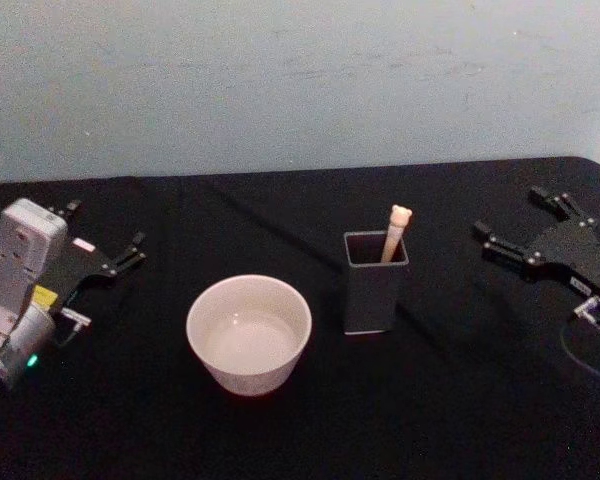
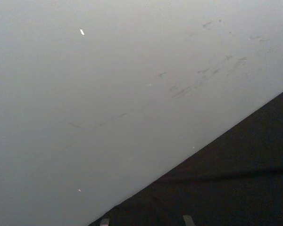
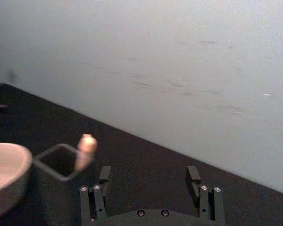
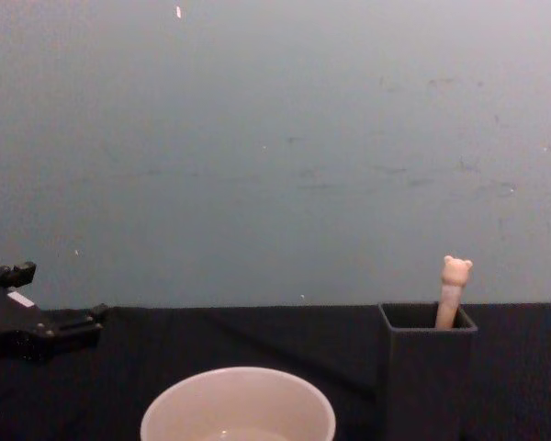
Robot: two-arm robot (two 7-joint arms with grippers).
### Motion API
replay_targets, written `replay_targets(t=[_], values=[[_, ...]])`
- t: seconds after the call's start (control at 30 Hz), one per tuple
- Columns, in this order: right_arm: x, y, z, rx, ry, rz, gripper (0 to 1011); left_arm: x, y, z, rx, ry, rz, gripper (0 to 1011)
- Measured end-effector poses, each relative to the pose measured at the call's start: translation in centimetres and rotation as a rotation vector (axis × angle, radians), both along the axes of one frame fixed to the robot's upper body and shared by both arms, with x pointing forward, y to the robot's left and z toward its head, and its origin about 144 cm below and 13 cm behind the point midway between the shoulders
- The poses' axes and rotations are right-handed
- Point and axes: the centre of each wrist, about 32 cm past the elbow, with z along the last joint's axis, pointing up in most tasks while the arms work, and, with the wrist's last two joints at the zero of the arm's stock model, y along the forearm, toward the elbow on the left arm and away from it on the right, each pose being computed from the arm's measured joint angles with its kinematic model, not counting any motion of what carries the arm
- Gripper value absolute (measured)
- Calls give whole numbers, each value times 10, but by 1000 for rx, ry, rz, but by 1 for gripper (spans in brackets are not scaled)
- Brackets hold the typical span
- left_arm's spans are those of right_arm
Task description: Pick up the stirring spoon with one hand, stir inside the cup, then place it back in its original position.
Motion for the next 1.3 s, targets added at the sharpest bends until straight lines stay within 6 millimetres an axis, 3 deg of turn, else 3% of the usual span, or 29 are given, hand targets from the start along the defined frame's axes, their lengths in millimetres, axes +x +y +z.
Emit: replay_targets(t=[0.4,0.83,1.3], values=[[-4,16,3,61,59,154,1002,0,0,0,0,0,0,1001],[26,46,-2,96,149,196,1003,0,0,0,0,0,0,1001],[52,61,-7,105,190,174,1003,0,0,0,0,0,0,1001]])
